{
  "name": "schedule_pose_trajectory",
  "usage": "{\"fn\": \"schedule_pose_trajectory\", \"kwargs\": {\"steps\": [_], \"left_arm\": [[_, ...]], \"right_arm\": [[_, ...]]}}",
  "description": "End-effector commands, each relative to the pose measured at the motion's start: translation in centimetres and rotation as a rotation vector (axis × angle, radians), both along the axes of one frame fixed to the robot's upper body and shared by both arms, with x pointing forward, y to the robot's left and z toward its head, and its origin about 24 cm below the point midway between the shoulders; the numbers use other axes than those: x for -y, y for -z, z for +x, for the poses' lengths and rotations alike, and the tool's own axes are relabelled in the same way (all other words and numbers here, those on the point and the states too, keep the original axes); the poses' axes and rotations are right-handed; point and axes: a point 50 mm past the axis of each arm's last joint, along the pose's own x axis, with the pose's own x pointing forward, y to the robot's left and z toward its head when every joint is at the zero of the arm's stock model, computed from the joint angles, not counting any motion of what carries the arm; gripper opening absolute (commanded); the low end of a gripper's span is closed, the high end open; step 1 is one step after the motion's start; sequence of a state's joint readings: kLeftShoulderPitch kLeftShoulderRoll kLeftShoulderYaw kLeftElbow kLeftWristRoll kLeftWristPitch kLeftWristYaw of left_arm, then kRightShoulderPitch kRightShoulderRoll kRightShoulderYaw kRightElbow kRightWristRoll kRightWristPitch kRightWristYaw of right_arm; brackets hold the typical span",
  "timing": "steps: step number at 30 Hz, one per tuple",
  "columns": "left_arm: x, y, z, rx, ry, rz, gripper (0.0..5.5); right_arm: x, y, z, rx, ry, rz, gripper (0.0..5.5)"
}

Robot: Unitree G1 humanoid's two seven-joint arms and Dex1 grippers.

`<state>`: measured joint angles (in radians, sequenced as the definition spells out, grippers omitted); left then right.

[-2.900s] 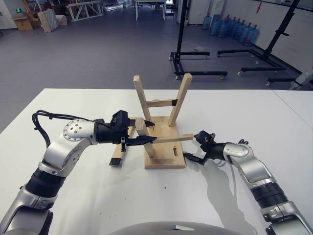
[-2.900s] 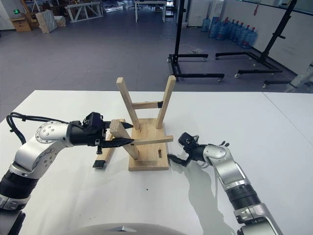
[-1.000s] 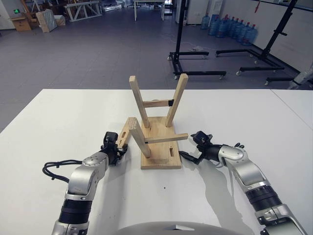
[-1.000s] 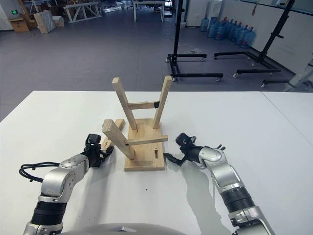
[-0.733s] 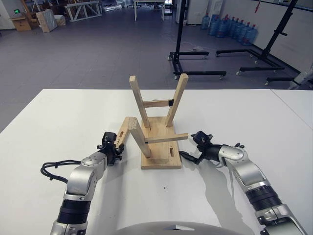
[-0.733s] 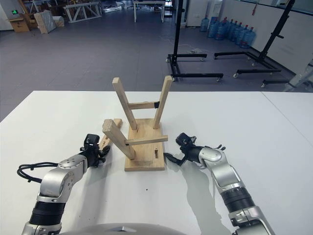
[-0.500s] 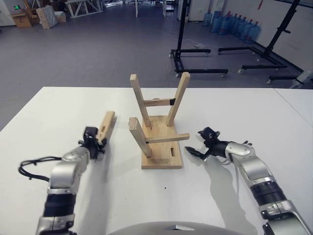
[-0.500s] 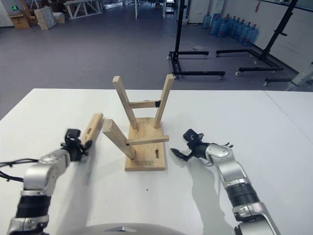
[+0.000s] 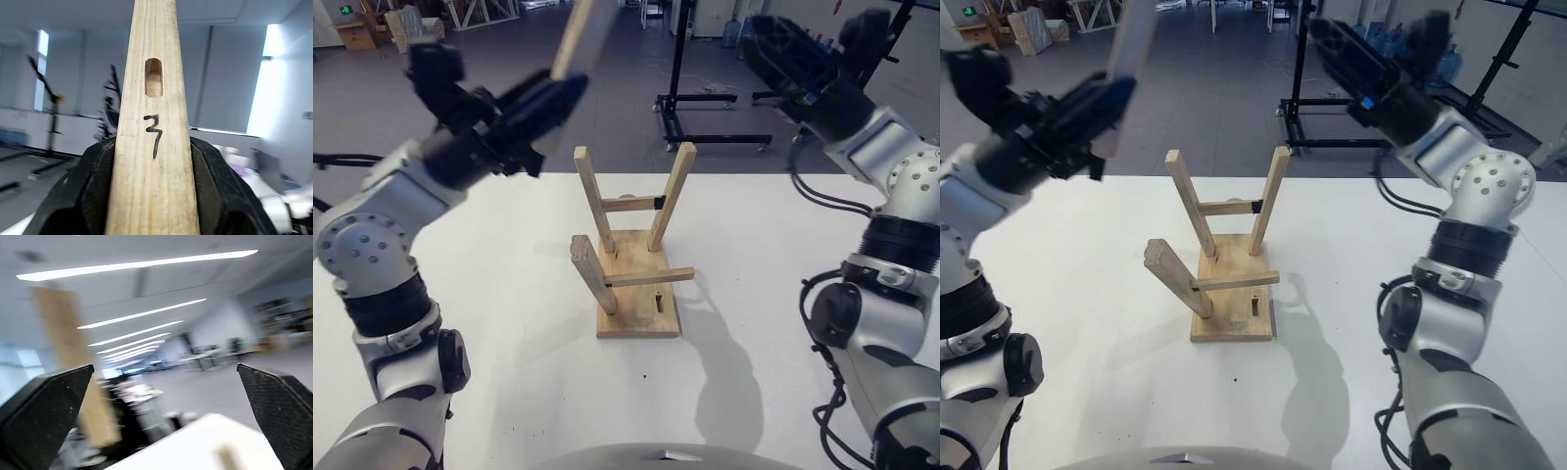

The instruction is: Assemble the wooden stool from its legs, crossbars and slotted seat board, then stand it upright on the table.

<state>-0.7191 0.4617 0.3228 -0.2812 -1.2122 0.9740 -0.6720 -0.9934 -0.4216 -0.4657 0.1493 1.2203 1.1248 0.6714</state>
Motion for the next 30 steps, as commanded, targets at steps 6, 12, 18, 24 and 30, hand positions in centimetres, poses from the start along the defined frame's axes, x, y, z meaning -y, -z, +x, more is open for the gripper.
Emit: {"fn": "schedule_pose_trajectory", "kwargs": {"steps": [6, 12, 18, 24, 30], "left_arm": [[1.0, 1.5, 0.6, -0.061, 0.08, 0.039, 2.05], [1.7, 2.0, 0.4, -0.055, 0.102, 0.071, 2.05], [2.1, 3.0, 0.4, -0.067, 0.09, 0.11, 2.04], [2.3, 3.4, 0.4, -0.066, 0.085, 0.126, 2.04], [2.8, 3.9, 0.3, -0.068, 0.112, 0.162, 2.04]], "right_arm": [[-1.9, 2.2, -2.0, -0.065, -0.124, 0.048, 5.4], [-4.5, 2.9, -1.3, -0.105, -0.072, 0.01, 5.4], [-4.8, 1.9, -2.3, -0.075, -0.131, 0.074, 5.4], [-4.0, 2.7, -2.1, -0.103, -0.099, 0.061, 5.4], [-5.1, 1.3, -2.2, -0.062, -0.144, 0.096, 5.4]]}}
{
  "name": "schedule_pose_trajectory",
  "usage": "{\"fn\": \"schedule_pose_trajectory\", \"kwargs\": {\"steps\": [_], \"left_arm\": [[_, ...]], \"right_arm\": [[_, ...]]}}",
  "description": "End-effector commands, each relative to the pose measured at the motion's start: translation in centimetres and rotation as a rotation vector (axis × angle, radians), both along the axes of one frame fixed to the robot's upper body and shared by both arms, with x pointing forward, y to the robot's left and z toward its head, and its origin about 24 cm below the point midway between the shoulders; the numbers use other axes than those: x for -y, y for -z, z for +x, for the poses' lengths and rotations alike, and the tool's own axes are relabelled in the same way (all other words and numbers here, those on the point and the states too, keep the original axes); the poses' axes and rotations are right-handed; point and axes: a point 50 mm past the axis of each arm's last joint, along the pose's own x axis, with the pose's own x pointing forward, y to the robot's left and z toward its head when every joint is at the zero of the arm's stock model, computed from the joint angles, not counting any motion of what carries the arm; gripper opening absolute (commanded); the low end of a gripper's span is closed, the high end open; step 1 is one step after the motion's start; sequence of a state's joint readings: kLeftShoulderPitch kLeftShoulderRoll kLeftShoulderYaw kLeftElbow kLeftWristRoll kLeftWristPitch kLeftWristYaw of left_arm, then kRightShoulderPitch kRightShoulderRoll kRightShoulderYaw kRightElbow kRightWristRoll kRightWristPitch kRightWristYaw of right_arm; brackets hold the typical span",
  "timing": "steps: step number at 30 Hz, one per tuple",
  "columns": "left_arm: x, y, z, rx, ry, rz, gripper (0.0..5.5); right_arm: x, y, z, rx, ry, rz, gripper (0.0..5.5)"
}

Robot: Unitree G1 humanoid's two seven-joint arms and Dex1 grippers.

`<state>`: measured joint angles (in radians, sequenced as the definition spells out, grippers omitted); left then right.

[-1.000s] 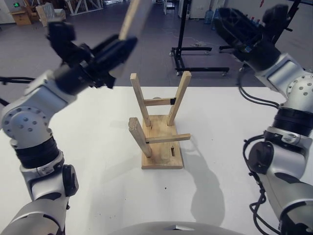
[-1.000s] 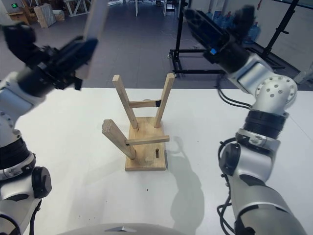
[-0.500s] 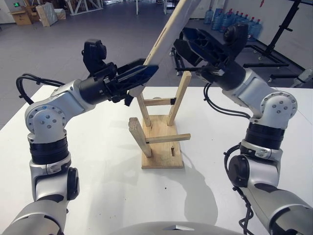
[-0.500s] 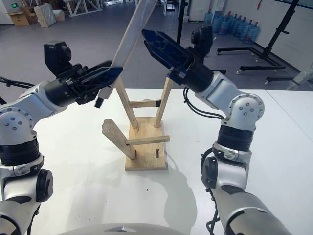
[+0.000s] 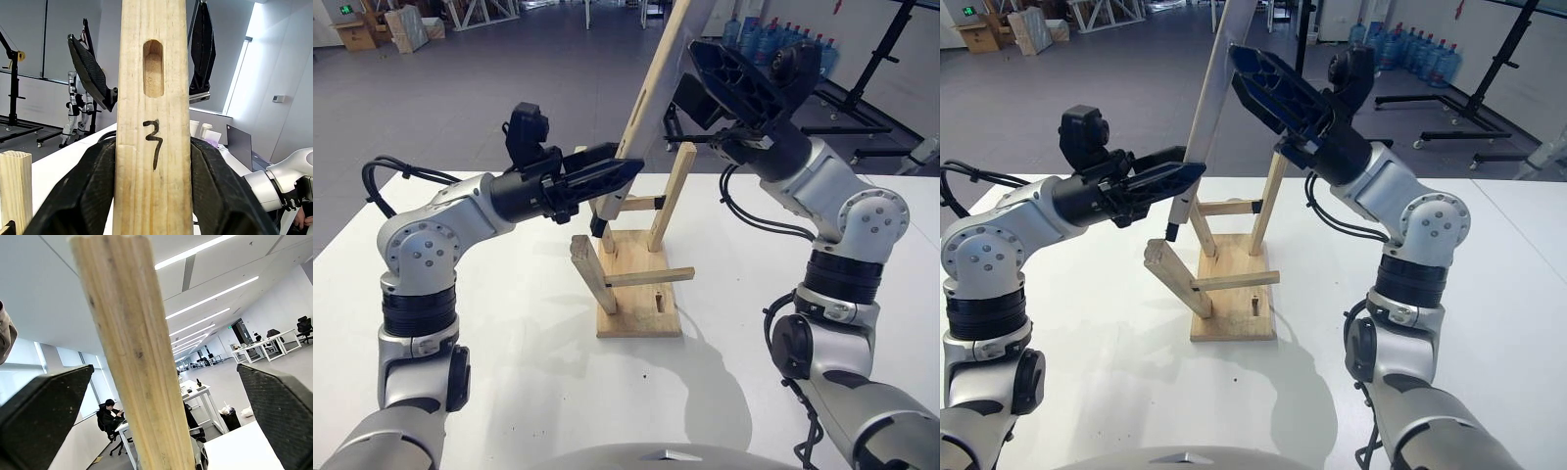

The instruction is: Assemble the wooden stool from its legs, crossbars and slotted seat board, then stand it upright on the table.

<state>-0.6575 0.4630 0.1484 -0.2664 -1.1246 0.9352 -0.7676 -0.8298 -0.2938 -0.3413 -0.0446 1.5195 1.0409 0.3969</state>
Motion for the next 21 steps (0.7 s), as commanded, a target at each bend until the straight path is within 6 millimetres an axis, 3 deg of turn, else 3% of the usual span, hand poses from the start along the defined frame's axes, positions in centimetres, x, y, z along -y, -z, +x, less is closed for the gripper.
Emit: {"fn": "schedule_pose_trajectory", "kwargs": {"steps": [1, 7, 21], "left_arm": [[0.5, 0.65, -0.22, 0.006, 0.02, 0.049, 2.04], [0.62, 0.76, -0.17, 0.009, 0.027, 0.052, 2.04], [0.64, 0.86, -0.28, 0.015, 0.031, 0.056, 2.04]], "right_arm": [[-1.18, -1.46, -0.31, 0.044, -0.049, 0.038, 5.4], [-1.65, -1.55, -0.28, 0.043, -0.057, 0.039, 5.4], [-1.86, -1.02, -0.26, 0.032, -0.05, 0.014, 2.86]]}}
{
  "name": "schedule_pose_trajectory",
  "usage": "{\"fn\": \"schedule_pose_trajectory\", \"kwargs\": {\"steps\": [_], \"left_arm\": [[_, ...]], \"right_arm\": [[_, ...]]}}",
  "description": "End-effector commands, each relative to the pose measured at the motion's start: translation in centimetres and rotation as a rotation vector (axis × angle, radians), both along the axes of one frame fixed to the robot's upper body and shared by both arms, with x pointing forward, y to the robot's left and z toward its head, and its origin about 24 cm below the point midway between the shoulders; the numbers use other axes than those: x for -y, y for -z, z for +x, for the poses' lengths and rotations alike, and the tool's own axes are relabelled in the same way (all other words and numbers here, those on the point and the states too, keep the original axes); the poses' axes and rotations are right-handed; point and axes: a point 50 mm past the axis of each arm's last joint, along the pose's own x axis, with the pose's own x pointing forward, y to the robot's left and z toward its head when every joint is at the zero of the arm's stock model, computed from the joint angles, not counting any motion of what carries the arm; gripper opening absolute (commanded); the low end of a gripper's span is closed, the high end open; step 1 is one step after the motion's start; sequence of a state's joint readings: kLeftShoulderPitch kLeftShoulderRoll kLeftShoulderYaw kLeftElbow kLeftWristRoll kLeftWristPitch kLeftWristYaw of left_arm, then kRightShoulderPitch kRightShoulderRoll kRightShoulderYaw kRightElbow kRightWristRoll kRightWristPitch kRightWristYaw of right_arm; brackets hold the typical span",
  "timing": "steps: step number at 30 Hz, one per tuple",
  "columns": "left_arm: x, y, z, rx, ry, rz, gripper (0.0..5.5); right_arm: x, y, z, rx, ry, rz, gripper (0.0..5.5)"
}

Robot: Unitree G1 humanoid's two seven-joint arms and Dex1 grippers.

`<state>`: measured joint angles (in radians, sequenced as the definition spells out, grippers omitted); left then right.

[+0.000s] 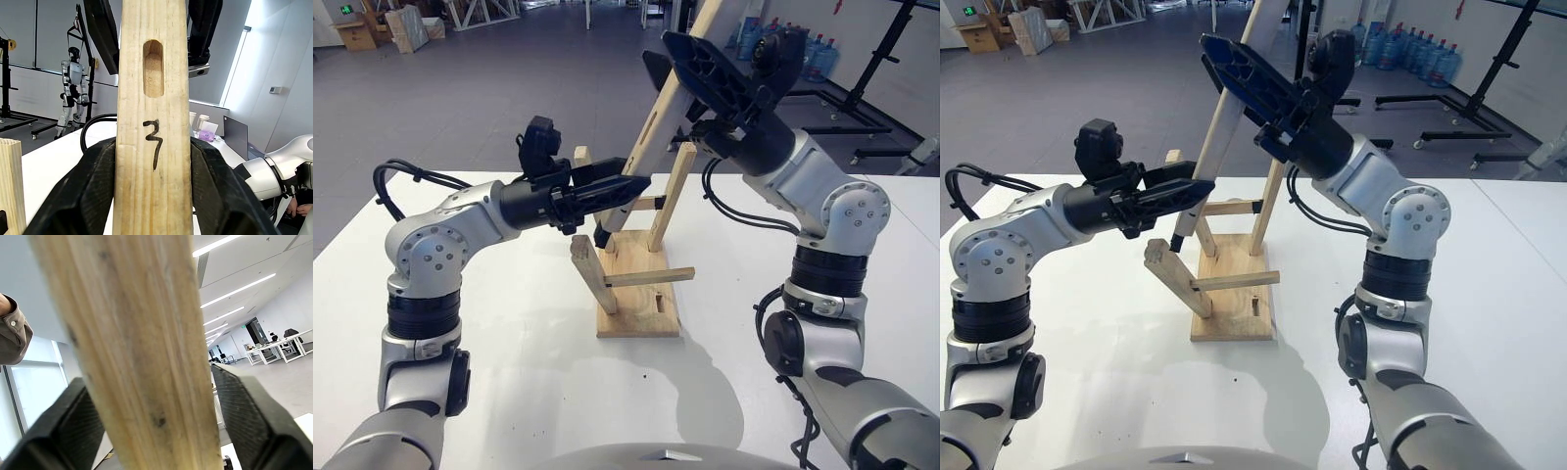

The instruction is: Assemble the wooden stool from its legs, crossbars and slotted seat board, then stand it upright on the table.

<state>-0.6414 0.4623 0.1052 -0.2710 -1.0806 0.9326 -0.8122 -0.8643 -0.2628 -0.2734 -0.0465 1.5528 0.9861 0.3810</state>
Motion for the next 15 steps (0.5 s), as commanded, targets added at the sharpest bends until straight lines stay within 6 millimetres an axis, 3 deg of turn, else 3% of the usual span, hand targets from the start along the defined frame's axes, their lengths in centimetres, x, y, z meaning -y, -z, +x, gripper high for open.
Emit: {"fn": "schedule_pose_trajectory", "kwargs": {"steps": [1, 3, 10, 11, 15], "left_arm": [[0.0, -0.1, -0.2, 0.024, -0.003, 0.013, 2.04], [0.0, 0.0, -0.2, 0.023, -0.003, 0.016, 2.04], [-0.1, 0.1, 0.2, 0.041, -0.055, 0.024, 2.04], [-0.1, 0.0, 0.5, 0.05, -0.085, 0.022, 2.44], [-0.3, -0.8, 1.5, 0.071, -0.186, -0.04, 3.08]], "right_arm": [[0.0, -0.2, -0.1, 0.011, 0.01, -0.012, 2.64], [0.2, -0.1, 0.0, 0.011, 0.021, -0.015, 2.36], [1.0, 0.6, 0.1, 0.033, 0.091, -0.055, 2.23], [1.1, 0.8, 0.0, 0.038, 0.102, -0.062, 2.22], [1.6, 1.4, 0.3, 0.045, 0.165, -0.069, 2.07]]}}
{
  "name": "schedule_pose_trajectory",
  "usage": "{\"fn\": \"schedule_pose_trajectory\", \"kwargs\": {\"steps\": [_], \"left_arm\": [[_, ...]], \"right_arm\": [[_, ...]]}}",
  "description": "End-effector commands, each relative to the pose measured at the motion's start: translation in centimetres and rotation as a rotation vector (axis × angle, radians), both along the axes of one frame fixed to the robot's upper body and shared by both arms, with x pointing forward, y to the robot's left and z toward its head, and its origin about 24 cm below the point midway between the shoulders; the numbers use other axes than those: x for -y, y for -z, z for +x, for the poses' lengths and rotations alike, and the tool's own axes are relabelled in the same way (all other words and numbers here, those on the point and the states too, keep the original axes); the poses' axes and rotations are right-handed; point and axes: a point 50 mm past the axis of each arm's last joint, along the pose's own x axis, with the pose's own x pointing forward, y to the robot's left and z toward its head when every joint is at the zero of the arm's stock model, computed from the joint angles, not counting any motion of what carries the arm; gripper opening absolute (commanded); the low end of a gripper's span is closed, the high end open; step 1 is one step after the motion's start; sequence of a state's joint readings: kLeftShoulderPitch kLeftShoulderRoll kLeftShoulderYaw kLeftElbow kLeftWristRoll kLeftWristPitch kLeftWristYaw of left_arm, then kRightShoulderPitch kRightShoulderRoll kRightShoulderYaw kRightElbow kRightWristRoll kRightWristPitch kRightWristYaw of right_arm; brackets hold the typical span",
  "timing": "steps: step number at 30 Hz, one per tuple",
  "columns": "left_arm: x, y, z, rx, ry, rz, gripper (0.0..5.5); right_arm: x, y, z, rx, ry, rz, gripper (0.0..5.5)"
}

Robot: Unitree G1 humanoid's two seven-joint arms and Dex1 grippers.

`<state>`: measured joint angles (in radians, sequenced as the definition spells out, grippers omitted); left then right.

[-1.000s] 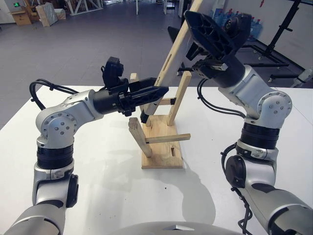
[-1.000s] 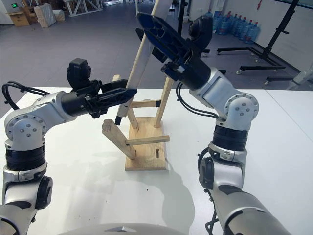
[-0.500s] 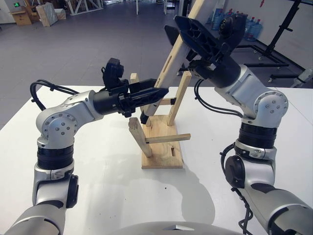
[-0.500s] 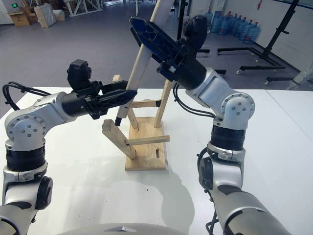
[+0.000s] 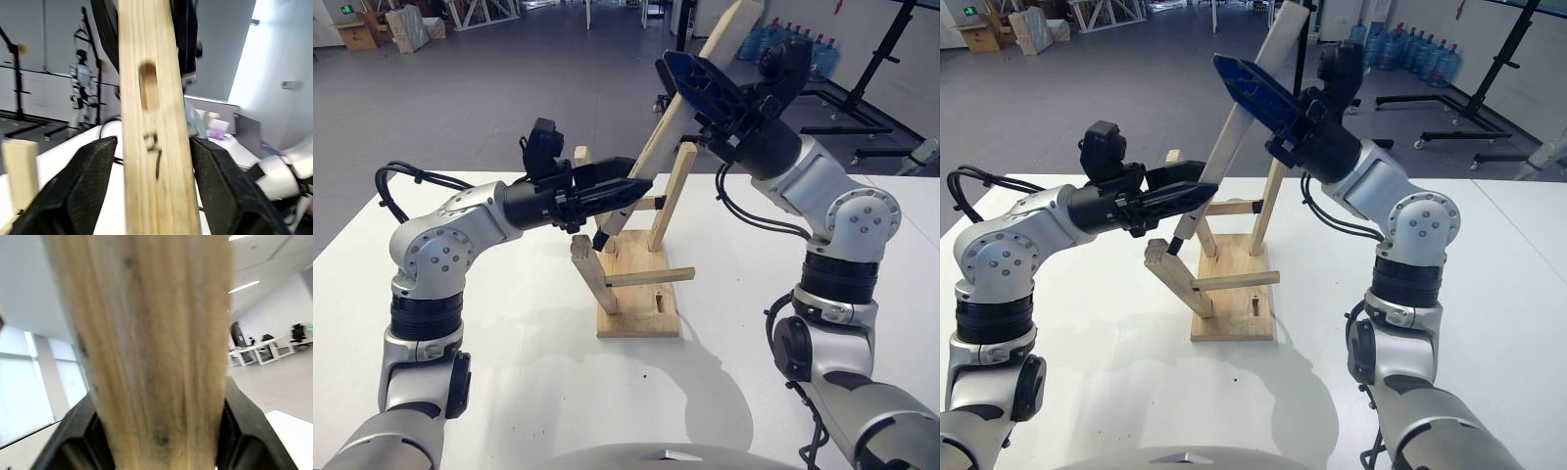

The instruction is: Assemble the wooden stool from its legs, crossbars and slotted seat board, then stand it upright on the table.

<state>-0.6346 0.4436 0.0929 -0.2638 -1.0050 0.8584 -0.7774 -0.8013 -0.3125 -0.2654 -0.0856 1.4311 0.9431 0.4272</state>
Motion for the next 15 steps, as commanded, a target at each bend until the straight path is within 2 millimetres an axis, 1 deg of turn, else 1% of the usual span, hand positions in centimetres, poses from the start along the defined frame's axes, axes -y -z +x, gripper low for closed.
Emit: {"fn": "schedule_pose_trajectory", "kwargs": {"steps": [1, 3, 5, 7, 8, 11, 13, 15], "left_arm": [[-0.4, -1.5, 1.1, 0.041, -0.111, -0.063, 3.24], [-0.8, -2.8, 1.4, 0.061, -0.162, -0.132, 3.49], [-1.5, -4.4, 1.6, 0.079, -0.215, -0.211, 3.79], [-2.4, -5.5, 1.3, 0.09, -0.256, -0.27, 4.12], [-3.1, -5.8, 1.0, 0.088, -0.283, -0.293, 4.21], [-5.2, -5.8, 0.5, 0.052, -0.392, -0.346, 4.66], [-6.8, -5.1, 0.1, 0.011, -0.498, -0.356, 4.99], [-8.4, -3.7, -0.3, -0.031, -0.635, -0.336, 5.32]], "right_arm": [[0.5, 0.2, 0.1, 0.029, 0.05, -0.001, 2.07], [1.3, 0.3, 0.5, 0.038, 0.099, -0.006, 2.06], [2.5, 0.4, 0.8, 0.069, 0.172, -0.019, 2.05], [4.2, 0.6, 0.9, 0.123, 0.253, -0.046, 2.05], [5.2, 0.8, 0.9, 0.15, 0.301, -0.067, 2.05], [8.1, 1.9, 0.3, 0.22, 0.416, -0.165, 2.05], [9.6, 3.0, -0.4, 0.251, 0.453, -0.236, 2.05], [10.5, 4.6, -1.2, 0.268, 0.456, -0.291, 2.05]]}}
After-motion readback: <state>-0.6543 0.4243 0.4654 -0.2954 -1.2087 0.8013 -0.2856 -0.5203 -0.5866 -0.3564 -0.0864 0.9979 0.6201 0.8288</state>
